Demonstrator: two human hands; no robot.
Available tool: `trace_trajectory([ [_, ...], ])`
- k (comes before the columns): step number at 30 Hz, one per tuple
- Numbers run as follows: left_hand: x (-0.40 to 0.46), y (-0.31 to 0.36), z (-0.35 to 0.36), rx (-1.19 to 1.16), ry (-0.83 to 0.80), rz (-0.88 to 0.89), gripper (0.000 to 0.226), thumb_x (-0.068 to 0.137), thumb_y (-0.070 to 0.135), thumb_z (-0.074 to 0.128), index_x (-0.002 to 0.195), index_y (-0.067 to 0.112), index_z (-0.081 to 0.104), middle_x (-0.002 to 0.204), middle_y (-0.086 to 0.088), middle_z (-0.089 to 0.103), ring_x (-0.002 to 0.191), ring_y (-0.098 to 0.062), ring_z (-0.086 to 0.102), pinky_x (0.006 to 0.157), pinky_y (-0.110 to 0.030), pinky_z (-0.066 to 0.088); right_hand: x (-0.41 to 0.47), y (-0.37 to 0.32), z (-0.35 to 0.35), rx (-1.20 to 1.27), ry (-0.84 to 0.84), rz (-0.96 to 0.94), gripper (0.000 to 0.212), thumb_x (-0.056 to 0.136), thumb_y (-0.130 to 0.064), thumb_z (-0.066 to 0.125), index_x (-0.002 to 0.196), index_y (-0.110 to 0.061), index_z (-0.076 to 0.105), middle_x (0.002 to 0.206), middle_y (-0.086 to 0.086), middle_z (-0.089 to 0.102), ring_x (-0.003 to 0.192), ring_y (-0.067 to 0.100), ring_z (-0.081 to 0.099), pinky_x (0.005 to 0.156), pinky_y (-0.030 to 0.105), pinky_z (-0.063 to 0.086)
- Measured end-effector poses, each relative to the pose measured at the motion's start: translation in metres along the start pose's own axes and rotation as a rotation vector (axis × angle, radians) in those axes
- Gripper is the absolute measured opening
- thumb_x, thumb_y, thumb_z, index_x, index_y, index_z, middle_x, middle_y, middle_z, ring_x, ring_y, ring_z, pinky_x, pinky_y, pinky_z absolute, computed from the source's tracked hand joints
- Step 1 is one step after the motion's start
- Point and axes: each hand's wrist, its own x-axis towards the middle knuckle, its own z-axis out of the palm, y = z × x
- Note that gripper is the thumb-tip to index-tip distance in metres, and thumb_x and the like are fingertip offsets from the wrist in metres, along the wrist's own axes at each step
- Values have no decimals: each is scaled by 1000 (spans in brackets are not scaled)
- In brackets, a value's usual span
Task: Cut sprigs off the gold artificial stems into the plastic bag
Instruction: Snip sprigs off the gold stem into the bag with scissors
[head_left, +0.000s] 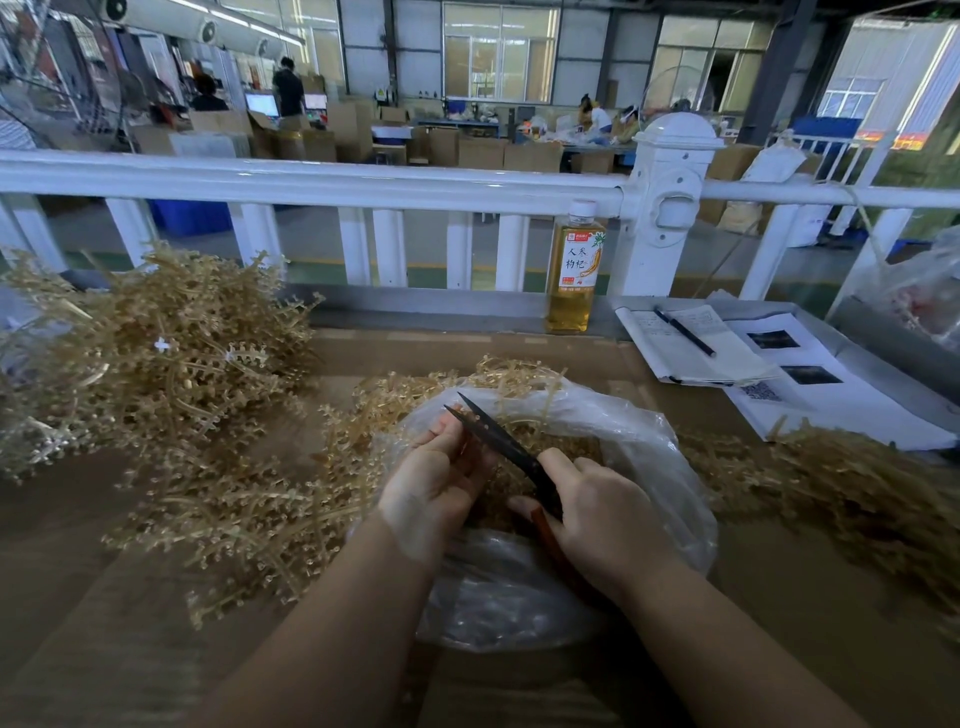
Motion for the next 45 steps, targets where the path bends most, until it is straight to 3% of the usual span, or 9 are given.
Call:
trace_trajectory([
  [15,8,-4,3,-6,44,40,24,97,10,48,76,12,58,51,-1,65,43,-12,63,41,-22,52,1,1,0,-20,-10,-18,44,92,-63,37,111,-25,48,93,1,60,86,23,59,69,32,41],
  [21,9,-9,4,50,60,61,21,95,5,49,78,10,59,64,-5,66,58,-15,65,50,-23,55,2,-3,-1,-50,33,-14,41,92,-62,38,111,-26,45,92,0,57,89,21,57,69,30,39],
  [24,9,-9,3,68,60,57,24,96,3,48,74,12,56,58,-4,67,53,-13,65,45,-20,53,6,-7,1,-70,53,-17,42,93,-61,38,112,-25,45,92,0,57,89,22,57,68,30,37],
  [29,10,-8,2,85,29,59,25,96,4,47,74,12,57,57,-1,68,52,-11,65,52,-22,54,8,-9,3,-41,13,-5,41,95,-59,35,111,-22,42,93,4,58,89,25,59,67,30,36],
  [37,11,-10,2,66,24,69,19,95,5,49,79,11,57,74,-6,63,67,-16,61,47,-20,53,9,-9,-1,-51,-26,-6,40,96,-58,34,108,-22,43,86,2,57,85,24,60,64,29,35],
  [45,11,-10,2,57,28,83,23,95,2,49,74,11,55,56,-2,66,56,-13,64,44,-21,52,11,-10,-3,-101,-37,8,41,94,-61,35,104,-22,43,77,-3,45,83,24,60,63,29,33],
])
